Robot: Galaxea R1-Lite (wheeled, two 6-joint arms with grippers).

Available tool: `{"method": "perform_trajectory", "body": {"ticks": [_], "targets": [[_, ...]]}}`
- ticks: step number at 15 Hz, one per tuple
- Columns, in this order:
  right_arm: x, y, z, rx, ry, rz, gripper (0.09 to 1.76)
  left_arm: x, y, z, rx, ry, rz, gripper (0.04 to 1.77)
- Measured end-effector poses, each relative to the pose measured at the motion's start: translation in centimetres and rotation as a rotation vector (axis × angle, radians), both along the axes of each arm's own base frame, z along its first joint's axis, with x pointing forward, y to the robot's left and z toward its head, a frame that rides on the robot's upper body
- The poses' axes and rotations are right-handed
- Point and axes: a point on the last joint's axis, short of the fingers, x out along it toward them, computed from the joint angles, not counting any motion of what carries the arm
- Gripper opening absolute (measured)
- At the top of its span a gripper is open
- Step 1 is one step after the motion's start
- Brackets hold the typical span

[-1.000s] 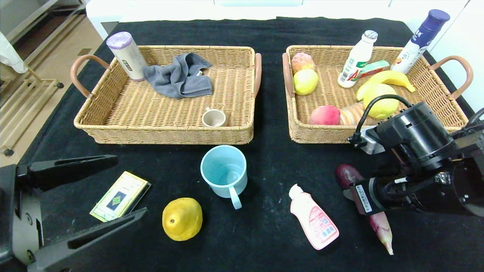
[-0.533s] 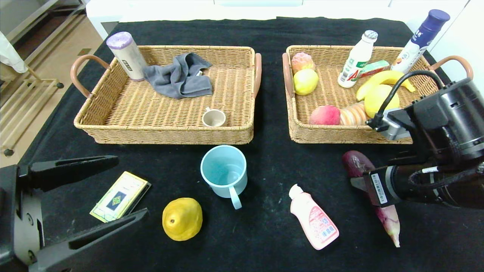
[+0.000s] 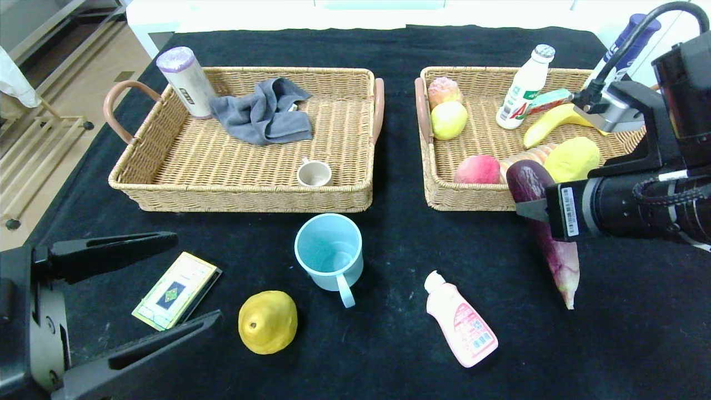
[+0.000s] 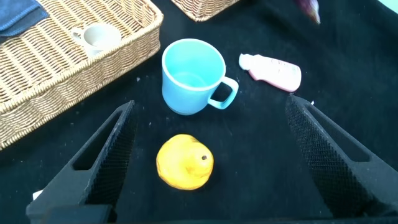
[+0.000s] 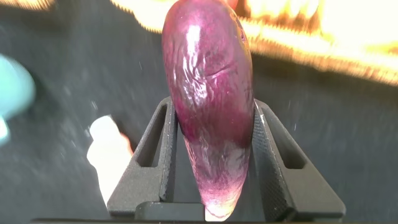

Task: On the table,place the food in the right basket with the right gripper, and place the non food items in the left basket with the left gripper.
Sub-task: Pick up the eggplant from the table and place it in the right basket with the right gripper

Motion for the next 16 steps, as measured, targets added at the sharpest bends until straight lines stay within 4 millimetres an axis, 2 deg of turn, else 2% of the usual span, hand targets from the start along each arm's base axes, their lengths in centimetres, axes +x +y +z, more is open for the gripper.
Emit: {"method": "perform_trajectory", "body": {"ticks": [6, 16], "targets": [[1.8, 1.0, 3.3, 0.053, -0.118, -0.031, 0.80, 0.0, 0.0, 0.0, 0.000, 0.000, 0.000, 1.72], [6.0, 1.5, 5.7, 0.153, -0.271, -0.099, 0.80, 0.0, 0.0, -0.1, 0.002, 0.005, 0.000, 1.72]]}}
